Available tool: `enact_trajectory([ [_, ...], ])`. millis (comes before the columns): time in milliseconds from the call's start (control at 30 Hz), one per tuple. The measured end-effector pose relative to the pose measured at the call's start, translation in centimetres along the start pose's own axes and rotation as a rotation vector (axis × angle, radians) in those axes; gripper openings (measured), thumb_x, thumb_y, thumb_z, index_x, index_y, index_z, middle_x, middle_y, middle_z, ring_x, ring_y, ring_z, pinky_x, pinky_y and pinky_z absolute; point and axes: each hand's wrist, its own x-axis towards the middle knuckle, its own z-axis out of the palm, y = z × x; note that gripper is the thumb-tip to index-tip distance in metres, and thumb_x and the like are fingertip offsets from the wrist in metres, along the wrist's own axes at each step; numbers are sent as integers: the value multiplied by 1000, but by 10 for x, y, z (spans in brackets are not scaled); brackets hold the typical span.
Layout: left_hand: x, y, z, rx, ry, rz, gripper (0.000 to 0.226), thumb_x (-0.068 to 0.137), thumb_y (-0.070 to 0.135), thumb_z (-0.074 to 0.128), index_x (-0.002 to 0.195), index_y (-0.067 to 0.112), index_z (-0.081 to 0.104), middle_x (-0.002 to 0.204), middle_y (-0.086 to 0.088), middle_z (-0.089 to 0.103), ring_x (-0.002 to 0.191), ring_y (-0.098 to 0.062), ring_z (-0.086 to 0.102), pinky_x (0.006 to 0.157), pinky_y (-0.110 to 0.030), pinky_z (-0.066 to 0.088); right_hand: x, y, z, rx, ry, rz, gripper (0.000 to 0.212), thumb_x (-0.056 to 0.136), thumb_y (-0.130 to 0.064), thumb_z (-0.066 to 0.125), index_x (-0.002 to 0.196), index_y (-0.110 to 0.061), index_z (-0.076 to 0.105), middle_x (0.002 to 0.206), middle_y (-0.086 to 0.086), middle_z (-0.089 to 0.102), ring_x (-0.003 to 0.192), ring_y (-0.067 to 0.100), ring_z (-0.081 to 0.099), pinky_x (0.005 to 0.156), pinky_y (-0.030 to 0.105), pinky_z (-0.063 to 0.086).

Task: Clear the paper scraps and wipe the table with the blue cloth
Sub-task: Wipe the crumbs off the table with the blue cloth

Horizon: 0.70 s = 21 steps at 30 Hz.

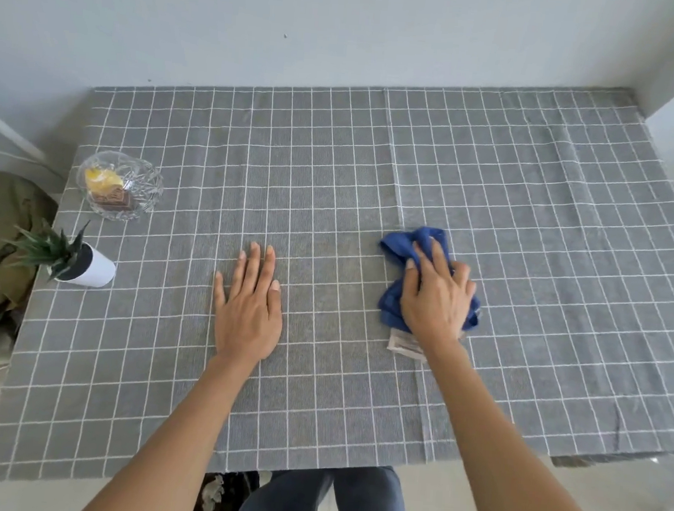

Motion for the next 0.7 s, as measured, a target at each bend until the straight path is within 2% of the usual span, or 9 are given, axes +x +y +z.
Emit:
enact_trajectory([
  [67,0,0,0,7,-1,0,55,96,41,-3,150,31,-10,158,9,-14,145,-11,-15,118,-46,-10,7,20,-6,-9,23,99,40,98,-37,37,135,-26,51,145,-9,42,104,25,39,75,30,18],
  [233,2,1,1,20,-11,-12,55,95,41,-5,149,32,-12,158,8,-15,145,-11,-15,118,-47,-8,4,12,-2,44,61,152,43,96,-36,34,128,-20,58,144,-6,44,104,29,41,82,36,24],
  [400,2,1,1,10,-5,-12,55,96,41,-4,149,32,-11,158,8,-13,146,-11,-14,118,-48,-6,-28,-44,8,79,2,-64,41,94,-36,39,128,-22,56,140,-5,49,96,30,48,77,38,35],
  [500,1,1,0,9,-5,-9,55,96,40,-1,149,32,-11,158,9,-13,146,-10,-14,118,-48,-7,-43,-59,11,67,-34,-150,46,91,-37,36,129,-20,56,137,-3,53,94,28,51,76,39,42],
  [600,1,1,0,7,-13,-9,56,96,40,-1,149,31,-11,158,8,-15,145,-10,-15,118,-46,-9,-40,-46,9,34,-27,-169,46,92,-37,34,127,-20,59,136,-1,54,93,29,54,73,39,43],
  [700,2,1,0,2,-12,-7,56,95,41,-3,149,31,-10,158,8,-14,145,-11,-15,118,-46,-9,-32,-26,2,38,-7,-95,47,93,-40,34,128,-19,58,136,1,54,93,30,54,74,40,41],
])
